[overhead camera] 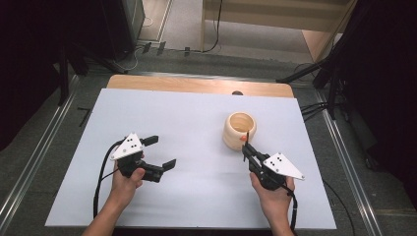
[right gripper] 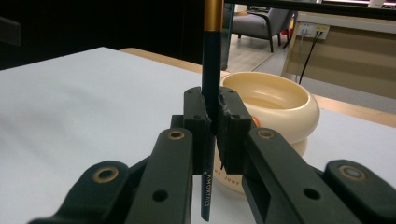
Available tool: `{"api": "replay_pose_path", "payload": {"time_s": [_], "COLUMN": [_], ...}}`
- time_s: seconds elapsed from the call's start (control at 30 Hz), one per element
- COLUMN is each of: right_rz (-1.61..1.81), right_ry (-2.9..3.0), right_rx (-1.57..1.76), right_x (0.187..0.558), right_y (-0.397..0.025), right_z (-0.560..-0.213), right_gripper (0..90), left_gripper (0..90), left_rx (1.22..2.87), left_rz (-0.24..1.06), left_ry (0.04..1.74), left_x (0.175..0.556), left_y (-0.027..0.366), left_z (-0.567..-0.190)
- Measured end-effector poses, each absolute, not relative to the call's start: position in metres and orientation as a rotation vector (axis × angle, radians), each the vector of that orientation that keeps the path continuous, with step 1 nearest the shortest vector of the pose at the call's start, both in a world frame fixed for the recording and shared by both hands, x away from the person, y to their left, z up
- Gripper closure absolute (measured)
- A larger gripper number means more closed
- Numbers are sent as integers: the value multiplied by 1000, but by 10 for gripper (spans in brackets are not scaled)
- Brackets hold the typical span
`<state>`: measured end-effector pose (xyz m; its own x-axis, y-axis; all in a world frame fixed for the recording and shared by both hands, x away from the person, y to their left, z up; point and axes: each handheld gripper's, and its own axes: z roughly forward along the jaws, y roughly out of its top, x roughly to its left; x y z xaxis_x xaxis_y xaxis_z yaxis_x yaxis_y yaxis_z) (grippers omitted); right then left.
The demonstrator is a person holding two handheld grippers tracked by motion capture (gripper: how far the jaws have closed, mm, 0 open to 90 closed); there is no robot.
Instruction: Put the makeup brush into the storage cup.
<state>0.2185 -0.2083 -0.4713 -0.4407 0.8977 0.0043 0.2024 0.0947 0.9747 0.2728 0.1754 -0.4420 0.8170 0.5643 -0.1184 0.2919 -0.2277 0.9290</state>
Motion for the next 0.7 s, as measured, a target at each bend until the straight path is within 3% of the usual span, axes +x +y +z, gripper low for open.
{"api": "replay_pose_path", "payload": {"time_s": [0.7], "right_rz": [1435], "right_ry": [1689], "right_rx": [1120], "right_x": [234], "right_y": [-217], "right_z": [-458], "right_gripper": [844], "left_gripper": [13], "left_rx": [1748], "left_rz": [341], "left_ry": [786], "left_x": [259], "left_y": [234], "left_z": [-466]}}
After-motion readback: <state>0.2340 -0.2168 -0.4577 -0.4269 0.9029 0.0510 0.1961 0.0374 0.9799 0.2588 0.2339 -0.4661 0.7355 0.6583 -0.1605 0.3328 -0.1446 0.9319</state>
